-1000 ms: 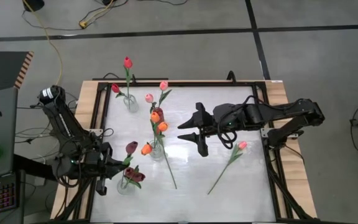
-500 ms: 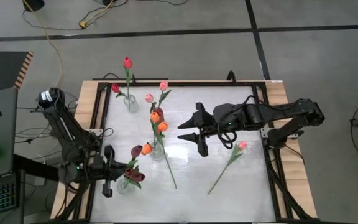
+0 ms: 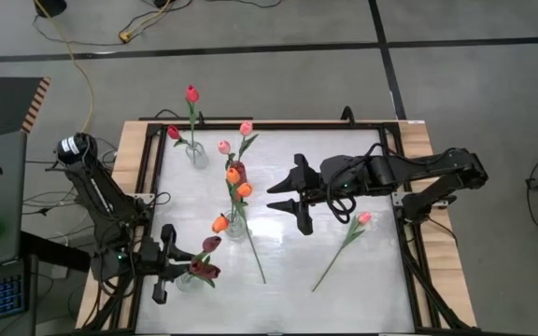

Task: Sort flowers into vase by color
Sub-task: Put the dark red tulip into the bottom transparent vase, then put the red tulip into the top transparent vase

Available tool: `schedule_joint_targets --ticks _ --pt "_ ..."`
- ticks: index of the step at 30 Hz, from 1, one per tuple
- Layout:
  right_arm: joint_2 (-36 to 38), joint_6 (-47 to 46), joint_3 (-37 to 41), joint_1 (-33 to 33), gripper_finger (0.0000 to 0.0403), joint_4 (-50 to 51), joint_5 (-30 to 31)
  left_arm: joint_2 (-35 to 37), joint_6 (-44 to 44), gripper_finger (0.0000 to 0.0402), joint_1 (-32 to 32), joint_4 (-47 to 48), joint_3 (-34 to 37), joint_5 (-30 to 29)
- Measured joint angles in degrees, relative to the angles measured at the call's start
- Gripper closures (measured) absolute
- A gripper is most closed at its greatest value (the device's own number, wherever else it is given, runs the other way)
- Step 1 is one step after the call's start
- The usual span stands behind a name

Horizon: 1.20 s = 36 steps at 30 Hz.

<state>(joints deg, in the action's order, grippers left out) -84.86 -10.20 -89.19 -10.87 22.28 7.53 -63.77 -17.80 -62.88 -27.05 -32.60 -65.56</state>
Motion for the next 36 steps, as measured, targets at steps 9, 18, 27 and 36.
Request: schedule_joint_targets --ticks 9,18,27,36 --pt "0.0 -0.04 0.0 0.01 0.021 0.0 0.0 0.15 1.15 0.0304 -0.16 2.41 0.0 0.13" --pt "0.0 -0.14 0.0 0.0 0.021 0.0 -0.01 2.13 7.08 0.0253 -3.2 2.43 0.0 -3.34" --pt "0.0 -1.86 0.0 -1.81 0.021 6.7 -0.02 7.09 13.58 0.0223 -3.97 2.9 0.0 -6.7" --pt "0.0 -5.3 7.64 -7.46 0.021 5.91 -0.01 14.57 5.38 0.0223 -0.8 13.5 0.0 -9.18"
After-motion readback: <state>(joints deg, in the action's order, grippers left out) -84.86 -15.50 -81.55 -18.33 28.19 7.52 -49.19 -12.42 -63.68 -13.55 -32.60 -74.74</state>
